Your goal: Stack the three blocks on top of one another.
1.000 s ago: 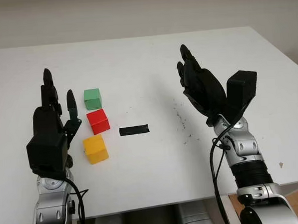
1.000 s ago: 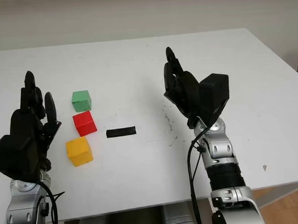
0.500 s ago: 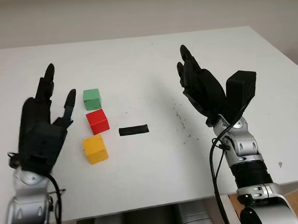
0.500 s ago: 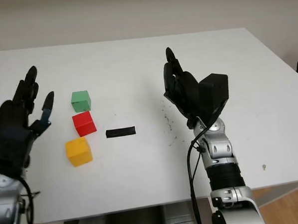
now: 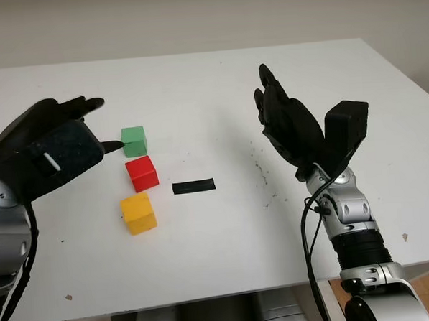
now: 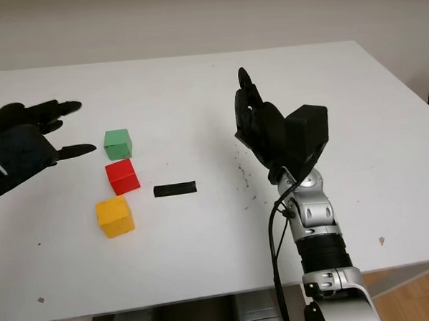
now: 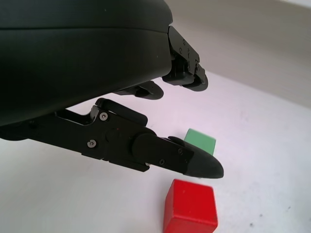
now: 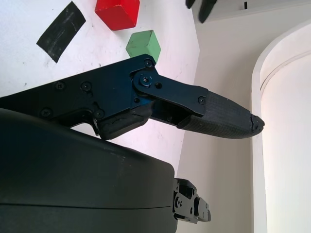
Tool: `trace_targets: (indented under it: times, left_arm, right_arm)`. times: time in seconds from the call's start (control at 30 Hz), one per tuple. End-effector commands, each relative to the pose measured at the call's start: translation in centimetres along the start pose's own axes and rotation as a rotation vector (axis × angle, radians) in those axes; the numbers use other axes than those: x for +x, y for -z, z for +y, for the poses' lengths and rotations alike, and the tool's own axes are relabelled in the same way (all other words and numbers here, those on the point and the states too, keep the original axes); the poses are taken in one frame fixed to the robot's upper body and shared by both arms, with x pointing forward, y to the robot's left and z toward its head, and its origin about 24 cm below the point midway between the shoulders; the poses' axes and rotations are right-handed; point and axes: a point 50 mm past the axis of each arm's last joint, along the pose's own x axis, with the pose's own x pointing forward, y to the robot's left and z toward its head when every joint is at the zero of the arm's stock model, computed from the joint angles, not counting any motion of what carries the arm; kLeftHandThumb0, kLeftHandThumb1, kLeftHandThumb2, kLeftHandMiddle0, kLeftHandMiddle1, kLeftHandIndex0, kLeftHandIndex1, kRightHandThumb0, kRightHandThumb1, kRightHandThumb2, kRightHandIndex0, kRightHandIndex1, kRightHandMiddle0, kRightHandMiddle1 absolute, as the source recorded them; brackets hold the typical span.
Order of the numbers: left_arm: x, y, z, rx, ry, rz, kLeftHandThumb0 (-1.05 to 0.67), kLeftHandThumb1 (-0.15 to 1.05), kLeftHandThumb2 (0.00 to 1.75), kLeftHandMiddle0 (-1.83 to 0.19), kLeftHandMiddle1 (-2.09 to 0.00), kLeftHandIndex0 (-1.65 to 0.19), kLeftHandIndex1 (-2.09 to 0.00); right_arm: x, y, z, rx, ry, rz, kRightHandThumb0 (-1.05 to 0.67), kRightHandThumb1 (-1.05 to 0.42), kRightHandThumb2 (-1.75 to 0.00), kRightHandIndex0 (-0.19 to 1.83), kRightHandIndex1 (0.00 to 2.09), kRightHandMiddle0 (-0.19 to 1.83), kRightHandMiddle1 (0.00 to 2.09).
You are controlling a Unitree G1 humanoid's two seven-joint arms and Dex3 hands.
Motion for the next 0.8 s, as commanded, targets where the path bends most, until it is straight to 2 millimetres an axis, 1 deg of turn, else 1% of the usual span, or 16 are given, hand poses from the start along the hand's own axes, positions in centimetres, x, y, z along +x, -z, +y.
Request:
trace_targets:
  times: [0.0,0.13,0.23,0.4,0.77]
  left_arm:
    - [0.3,-0.6,0.4,0.042,0.001,0.000,-0.73,1.02,0.05,-0.34,-0.04,-0.27,-0.11]
    - [0.7,-1.1,-0.1,0.100,0.035,0.013,-0.76,1.02,0.05,-0.35,-0.05,-0.27,-0.10]
    - [1.0,-1.4,-0.4,0.137,0.042,0.025,-0.79,1.01,0.05,-0.30,-0.03,-0.30,-0.10]
    - [1.3,-1.5,-1.1,0.216,0.034,0.020,-0.83,1.00,0.05,-0.29,-0.04,-0.39,-0.14]
    - [1.2,-1.3,-1.6,0.221,0.069,0.001,-0.83,0.94,0.04,-0.30,-0.05,-0.56,-0.23]
  right_arm:
    - [0.4,-1.5,0.0,-0.016,0.000,-0.059,-0.85,-1.05,-0.77,-0.19,0.00,-0.19,0.00]
    - [0.5,-1.7,0.1,-0.012,0.005,-0.068,-0.85,-1.05,-0.77,-0.19,0.00,-0.19,0.00]
    - [0.5,-1.7,0.1,-0.014,0.006,-0.069,-0.85,-1.05,-0.77,-0.19,0.00,-0.19,0.00]
    - [0.5,-1.8,0.1,-0.017,0.008,-0.066,-0.85,-1.05,-0.77,-0.19,0.00,-0.19,0.00]
    - [0.6,-1.7,0.2,-0.017,0.012,-0.060,-0.85,-1.05,-0.77,-0.19,0.00,-0.19,0.00]
